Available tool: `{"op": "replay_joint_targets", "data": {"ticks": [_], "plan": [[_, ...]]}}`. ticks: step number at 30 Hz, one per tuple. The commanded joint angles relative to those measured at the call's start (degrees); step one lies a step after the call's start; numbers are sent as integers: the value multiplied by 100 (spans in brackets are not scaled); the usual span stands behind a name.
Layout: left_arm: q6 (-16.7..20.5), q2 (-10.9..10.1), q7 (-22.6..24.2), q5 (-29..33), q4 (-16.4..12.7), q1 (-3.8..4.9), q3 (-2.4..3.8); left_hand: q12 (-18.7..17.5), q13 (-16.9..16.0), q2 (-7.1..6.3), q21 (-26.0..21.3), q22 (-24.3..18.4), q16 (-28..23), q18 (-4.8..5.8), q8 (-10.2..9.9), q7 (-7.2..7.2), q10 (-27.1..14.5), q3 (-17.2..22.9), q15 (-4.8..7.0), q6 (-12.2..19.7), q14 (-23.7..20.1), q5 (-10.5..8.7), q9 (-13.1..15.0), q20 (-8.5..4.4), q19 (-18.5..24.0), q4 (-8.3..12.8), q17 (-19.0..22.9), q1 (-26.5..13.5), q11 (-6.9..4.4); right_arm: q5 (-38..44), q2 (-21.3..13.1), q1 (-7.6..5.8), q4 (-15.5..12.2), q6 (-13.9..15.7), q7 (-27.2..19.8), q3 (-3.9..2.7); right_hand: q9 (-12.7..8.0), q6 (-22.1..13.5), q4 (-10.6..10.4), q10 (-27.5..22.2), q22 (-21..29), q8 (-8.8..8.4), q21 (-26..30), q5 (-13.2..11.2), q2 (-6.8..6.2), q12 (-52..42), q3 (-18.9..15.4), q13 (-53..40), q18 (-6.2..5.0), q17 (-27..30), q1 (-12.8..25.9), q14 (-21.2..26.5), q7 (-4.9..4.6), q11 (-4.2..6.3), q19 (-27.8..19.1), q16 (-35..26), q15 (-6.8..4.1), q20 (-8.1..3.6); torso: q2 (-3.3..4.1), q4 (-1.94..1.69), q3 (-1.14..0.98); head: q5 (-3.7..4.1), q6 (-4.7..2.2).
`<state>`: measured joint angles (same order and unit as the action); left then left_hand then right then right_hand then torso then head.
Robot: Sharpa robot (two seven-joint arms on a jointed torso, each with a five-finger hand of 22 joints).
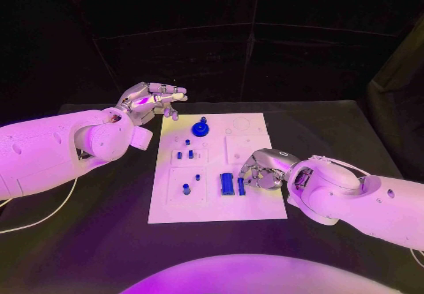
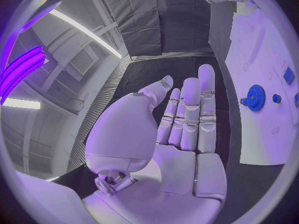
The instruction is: Assemble the parts on the task board
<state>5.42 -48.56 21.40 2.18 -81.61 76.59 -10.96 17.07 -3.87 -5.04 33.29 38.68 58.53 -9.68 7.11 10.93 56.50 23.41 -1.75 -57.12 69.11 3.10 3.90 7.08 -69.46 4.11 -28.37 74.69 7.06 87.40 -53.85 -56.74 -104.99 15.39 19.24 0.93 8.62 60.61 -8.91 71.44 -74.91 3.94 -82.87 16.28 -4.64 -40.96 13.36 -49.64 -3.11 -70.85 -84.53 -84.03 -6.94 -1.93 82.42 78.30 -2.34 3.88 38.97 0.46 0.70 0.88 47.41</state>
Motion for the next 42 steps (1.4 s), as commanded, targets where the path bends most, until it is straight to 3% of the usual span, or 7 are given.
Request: {"op": "replay_joint_targets", "data": {"ticks": [1,5,10,15,24,34,42], "plan": [[-39,-6,23,18,-7,10,5,18,7,60,-35,-4,34,-77,26,-7,-46,-24,-2,35,-40,19,-4,20,6,-15,5,-2,-9,94,17,8,12,-51,60,12,-47,23,-11,30,-579,-28,8,-99,-11,-29,67,13,44,-1,123,-240,-12,12,18,-28,7,24,2,1,2,-2,-3],[-37,-9,20,18,-11,10,5,20,7,57,-36,-6,36,-77,26,-5,-55,-26,-2,43,-41,19,-5,20,4,-10,8,4,-7,159,21,8,32,238,75,12,-176,-268,-24,10,-564,-59,23,-241,-112,3,141,47,41,13,224,-237,-64,-30,5,-42,34,41,1,0,4,-5,-4],[-38,-12,14,18,-14,10,5,21,8,54,-37,-7,38,-77,24,-1,-62,-28,-3,51,-41,18,-6,21,3,-9,10,6,-5,192,33,8,58,609,37,12,-378,-754,-46,-120,-507,-53,73,-816,-235,254,180,278,24,78,375,-220,-100,-73,-42,-94,77,84,3,0,1,-5,-15],[-43,-11,3,18,-14,10,5,21,8,54,-37,-7,38,-77,24,-1,-62,-28,-3,51,-41,18,-6,21,3,-9,10,6,-5,166,61,8,87,660,13,12,-429,-766,-115,-130,-478,-20,102,-1162,-273,283,121,332,16,121,515,-210,-124,-97,-65,-131,96,103,0,-2,0,-4,-20],[-50,-11,-8,18,-16,10,5,21,8,54,-37,-7,38,-77,24,-1,-62,-28,-3,51,-41,18,-6,21,3,-9,10,6,-5,138,126,8,163,455,97,12,-422,-476,-168,-100,-483,84,102,-1223,-269,196,-24,303,16,115,647,-215,-108,-92,-58,-134,98,115,7,1,-3,-13,-18],[-52,-12,-16,18,-19,10,5,22,8,53,-38,-9,40,-77,22,3,-71,-30,-4,61,-42,18,-7,21,2,-7,13,8,-2,256,231,9,296,374,232,12,-300,274,-77,-4,-513,513,82,-1315,-176,-56,-152,134,22,81,598,-229,99,70,-28,-119,-26,20,6,2,-3,-25,3],[-68,-11,-32,18,-18,10,5,26,8,47,-41,-13,44,-76,16,14,-91,-38,-8,84,-45,18,-10,23,0,-4,19,9,6,417,347,30,437,349,225,12,-273,329,55,25,-538,611,65,-1352,-213,-110,-226,95,31,36,489,-239,148,121,-6,-95,-78,-41,3,6,-4,-22,19]]}}
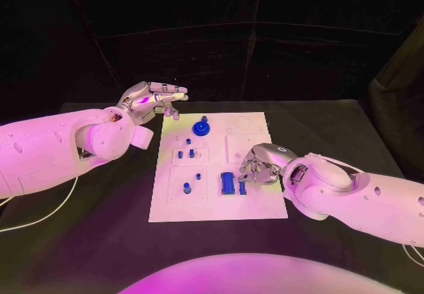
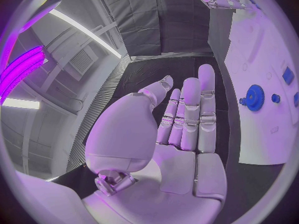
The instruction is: Assemble the parts on the task board
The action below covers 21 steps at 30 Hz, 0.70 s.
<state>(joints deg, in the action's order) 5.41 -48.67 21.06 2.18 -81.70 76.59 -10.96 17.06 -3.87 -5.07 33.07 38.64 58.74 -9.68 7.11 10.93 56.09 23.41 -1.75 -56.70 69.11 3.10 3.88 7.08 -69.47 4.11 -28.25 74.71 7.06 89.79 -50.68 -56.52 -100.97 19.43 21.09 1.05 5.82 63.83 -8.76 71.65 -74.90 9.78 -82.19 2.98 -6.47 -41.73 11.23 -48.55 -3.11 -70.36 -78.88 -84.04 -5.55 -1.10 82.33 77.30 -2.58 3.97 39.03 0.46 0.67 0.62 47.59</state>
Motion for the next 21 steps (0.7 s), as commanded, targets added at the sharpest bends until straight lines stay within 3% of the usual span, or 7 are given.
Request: {"op": "replay_joint_targets", "data": {"ticks": [1,14,21], "plan": [[-70,0,1,18,-8,10,5,27,9,49,-19,-9,23,-76,16,15,-50,-38,-8,42,-44,18,-8,23,0,-5,7,7,6,193,43,14,49,-50,35,0,8,6,47,6,-538,29,-3,-22,-31,-36,-17,-16,31,-14,-82,-238,10,39,3,6,-56,-52,-3,6,1,5,0],[-82,1,-20,18,-6,10,4,28,9,49,-20,-10,25,-76,15,17,-57,-40,-10,49,-45,18,-9,24,0,-4,9,8,8,208,91,60,104,222,-158,0,12,-35,18,55,-538,69,1,-23,-79,-102,-260,-62,33,-21,80,-238,-2,26,4,5,-51,-66,-13,5,4,14,-10],[-85,2,-21,18,-1,9,4,28,9,49,-20,-10,25,-76,15,17,-57,-40,-10,49,-45,18,-9,24,0,-4,9,8,8,-404,-39,64,26,731,-934,0,-17,-218,-89,-48,-362,46,151,-10,-84,50,-612,61,-16,197,288,-183,-29,0,-133,-159,-32,-52,-11,3,-1,20,-27]]}}
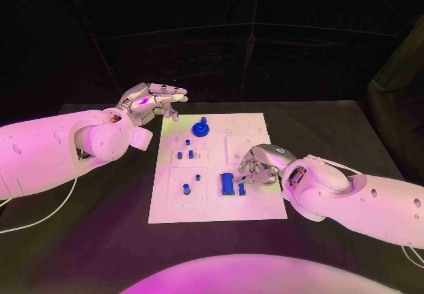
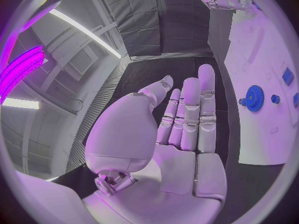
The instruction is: Assemble the parts on the task board
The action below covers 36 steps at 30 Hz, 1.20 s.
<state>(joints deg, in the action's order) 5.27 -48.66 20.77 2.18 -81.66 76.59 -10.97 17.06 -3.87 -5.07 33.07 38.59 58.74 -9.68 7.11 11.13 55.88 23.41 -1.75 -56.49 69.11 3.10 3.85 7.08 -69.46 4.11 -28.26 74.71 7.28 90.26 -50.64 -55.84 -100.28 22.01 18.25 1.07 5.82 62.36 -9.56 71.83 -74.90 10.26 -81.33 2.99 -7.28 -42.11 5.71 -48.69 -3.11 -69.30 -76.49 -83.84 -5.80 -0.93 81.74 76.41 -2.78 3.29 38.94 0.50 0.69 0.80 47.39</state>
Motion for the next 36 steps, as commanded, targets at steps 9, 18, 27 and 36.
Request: {"op": "replay_joint_targets", "data": {"ticks": [9,18,27,36], "plan": [[-40,27,83,18,27,8,-31,83,0,52,-98,-51,-40,-75,53,-15,-63,-79,-26,23,-187,17,3,39,98,-14,68,-2,-12,-3082,-478,-45,-114,523,-2370,-10,-108,-473,76,-693,1932,-96,2255,126,256,1134,-521,931,-556,2789,-349,650,-181,-176,-1806,-2571,131,166,-27,-2,13,58,-105],[76,179,453,112,278,-4,-65,-9,36,37,-1454,-897,-2419,7,99,-49,97,-71,-286,-70,-1415,6,-8,297,1618,-97,1229,-79,58,-6316,-272,-485,947,-86,-3799,-16,-182,-613,348,-1165,4421,-479,5533,52,592,3184,-500,3194,-708,5027,-1004,2279,-480,-680,-3370,-6099,819,811,-153,36,40,96,-312],[431,401,819,614,739,-63,-70,-688,33,-13,-2563,-1884,-4154,-77,-189,-75,85,-405,-645,51,-1524,-9,-14,775,2421,-234,1998,-176,230,-7531,317,-675,2176,-469,-4327,-45,-198,-605,728,-943,5306,-666,6435,86,871,3715,-803,4345,-742,6015,-774,1831,-475,-740,-2670,-7062,868,886,-311,136,55,37,-620],[450,552,638,542,953,-168,-69,-1184,387,507,-2887,-2737,-5053,291,-711,-395,-1628,-1221,-414,1749,-3046,-310,-385,355,3769,-411,2422,-2343,-47,-7290,625,-687,2658,-319,-4128,-50,-582,-2370,956,-2844,6237,-1026,7210,-299,728,4211,-571,4869,-375,6930,1903,3780,-176,-492,-4228,-7641,704,520,-352,124,40,17,-734]]}}
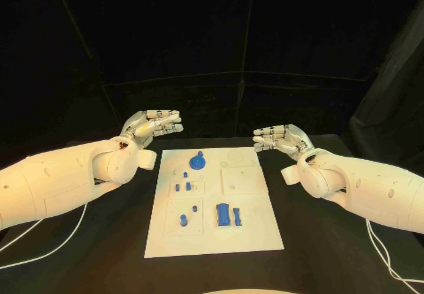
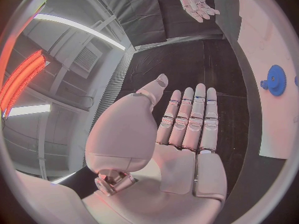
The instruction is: Assemble the parts on the task board
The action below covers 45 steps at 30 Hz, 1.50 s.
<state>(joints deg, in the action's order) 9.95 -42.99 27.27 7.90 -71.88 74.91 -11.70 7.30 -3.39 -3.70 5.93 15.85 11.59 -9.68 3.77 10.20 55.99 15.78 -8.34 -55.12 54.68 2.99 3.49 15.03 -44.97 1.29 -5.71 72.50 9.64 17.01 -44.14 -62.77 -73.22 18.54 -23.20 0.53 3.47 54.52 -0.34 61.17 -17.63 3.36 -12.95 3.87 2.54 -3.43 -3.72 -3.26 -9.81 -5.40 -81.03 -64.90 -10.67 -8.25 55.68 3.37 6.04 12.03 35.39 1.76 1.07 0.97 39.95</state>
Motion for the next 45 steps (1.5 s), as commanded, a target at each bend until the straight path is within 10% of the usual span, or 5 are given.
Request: {"op": "replay_joint_targets", "data": {"ticks": [1,3,10,25,45], "plan": [[4,-15,-10,-36,-37,-10,12,-234,339,370,-190,-500,-366,290,-377,-316,-1761,-500,262,1733,-1721,-299,-349,-473,1412,-129,571,-2281,-304,20,-26,8,-63,51,12,3,-347,-1715,34,-1926,558,-336,408,-387,-254,343,372,326,295,540,2552,2043,335,258,-1751,-337,-187,-377,-6,-5,0,-2,-1],[87,-19,-4,-54,-80,-45,40,-277,339,370,-593,-587,-432,290,-377,-368,-2065,-588,308,2033,-2021,-299,-349,-552,1657,-129,571,-2683,-359,-37,-27,16,-117,133,-10,1,-347,-2014,34,-2261,656,-336,484,-387,-254,343,372,326,295,540,2999,2400,394,303,-2055,-337,-604,-442,-37,-18,-8,-9,-43],[806,-52,52,-213,-453,-354,284,-730,339,370,-593,-846,-621,443,-377,-536,-2981,-844,834,2934,-2915,-299,-349,-799,2393,-129,571,-3866,-516,-530,-35,89,-578,852,-203,-15,-347,-2895,34,-3251,940,-336,690,-387,-254,343,372,326,454,540,4305,3448,564,825,-2957,-337,-604,-637,-287,-121,-73,-66,-378],[3147,-158,232,-731,-1668,-1359,1079,-730,339,370,-593,-1585,-1159,968,-377,-1020,-4197,-1578,834,4132,-4101,-299,-349,-1503,3367,-129,571,-5436,-964,-1688,-55,259,-1662,2539,-654,-53,-347,-4058,34,-4553,1314,-336,1295,-387,-254,343,372,326,981,540,6031,4833,1067,825,-4139,-337,-604,-1203,-421,-176,-107,-97,-557],[3417,-170,253,-790,-1808,-1475,1170,-730,339,370,-593,-1585,-1159,968,-377,-1020,-4979,-1578,834,4904,-4867,-299,-349,-1503,3985,-129,571,-6447,-964,-1701,-55,261,-1673,2557,-659,-53,-347,-4843,34,-5426,1763,-336,1295,-387,-254,343,372,326,981,540,7191,5763,1067,825,-4940,-337,-604,-1203,-421,-176,-107,-97,-557]]}}
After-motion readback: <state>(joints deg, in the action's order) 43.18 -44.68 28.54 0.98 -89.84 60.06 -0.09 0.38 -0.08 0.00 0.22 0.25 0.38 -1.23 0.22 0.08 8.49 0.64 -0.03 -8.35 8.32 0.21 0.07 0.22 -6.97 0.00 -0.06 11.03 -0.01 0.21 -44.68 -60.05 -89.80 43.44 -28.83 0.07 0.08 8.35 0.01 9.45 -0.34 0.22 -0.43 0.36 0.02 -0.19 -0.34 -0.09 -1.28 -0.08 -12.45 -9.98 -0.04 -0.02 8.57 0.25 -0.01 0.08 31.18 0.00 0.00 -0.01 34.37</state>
